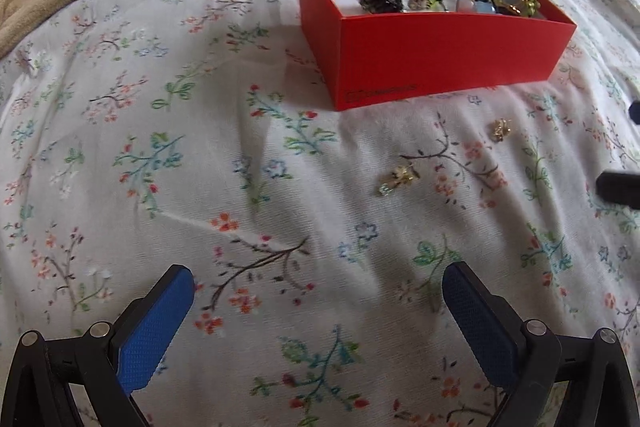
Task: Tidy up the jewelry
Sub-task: 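Grasp a gold stud earring with left gripper while right grasps the other gold earring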
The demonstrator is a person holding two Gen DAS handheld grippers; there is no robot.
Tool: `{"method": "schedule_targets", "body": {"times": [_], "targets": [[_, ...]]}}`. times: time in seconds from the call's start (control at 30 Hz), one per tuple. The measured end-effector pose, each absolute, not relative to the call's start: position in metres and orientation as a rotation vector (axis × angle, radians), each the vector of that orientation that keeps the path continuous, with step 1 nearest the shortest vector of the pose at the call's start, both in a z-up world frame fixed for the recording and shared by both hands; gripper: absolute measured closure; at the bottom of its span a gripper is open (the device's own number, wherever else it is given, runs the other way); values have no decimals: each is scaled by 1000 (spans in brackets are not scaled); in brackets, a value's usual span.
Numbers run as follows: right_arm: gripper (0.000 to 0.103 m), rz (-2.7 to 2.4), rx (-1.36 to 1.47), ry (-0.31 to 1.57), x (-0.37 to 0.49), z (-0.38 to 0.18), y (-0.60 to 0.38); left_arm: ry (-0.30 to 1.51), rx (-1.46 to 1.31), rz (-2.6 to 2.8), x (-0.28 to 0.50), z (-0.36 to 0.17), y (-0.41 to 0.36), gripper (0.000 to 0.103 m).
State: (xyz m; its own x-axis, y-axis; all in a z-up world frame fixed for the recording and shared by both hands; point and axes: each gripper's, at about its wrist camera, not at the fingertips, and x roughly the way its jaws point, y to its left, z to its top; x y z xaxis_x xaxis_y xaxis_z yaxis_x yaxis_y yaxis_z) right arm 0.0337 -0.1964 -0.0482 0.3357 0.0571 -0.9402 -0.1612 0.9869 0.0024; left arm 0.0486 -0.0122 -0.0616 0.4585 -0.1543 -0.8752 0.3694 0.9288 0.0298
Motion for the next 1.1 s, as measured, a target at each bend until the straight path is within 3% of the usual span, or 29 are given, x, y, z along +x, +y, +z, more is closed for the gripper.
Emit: {"method": "schedule_targets", "body": {"times": [0.37, 0.53, 0.63, 0.93, 1.1], "targets": [[0, 186, -112, 1282, 33, -76, -198, 1037, 191, -447, 67, -64, -29, 29], [0, 195, -159, 1232, 25, -78, -197, 1018, 178, -481, 68, -63, -31, 68], [0, 188, -142, 1267, 30, -78, -197, 1005, 194, -514, 66, -64, -36, 82], [0, 205, -151, 1228, 37, -72, -184, 1005, 210, -538, 65, -64, -45, 99], [1, 225, -136, 1199, 42, -62, -176, 1022, 195, -537, 65, -60, -40, 98]]}}
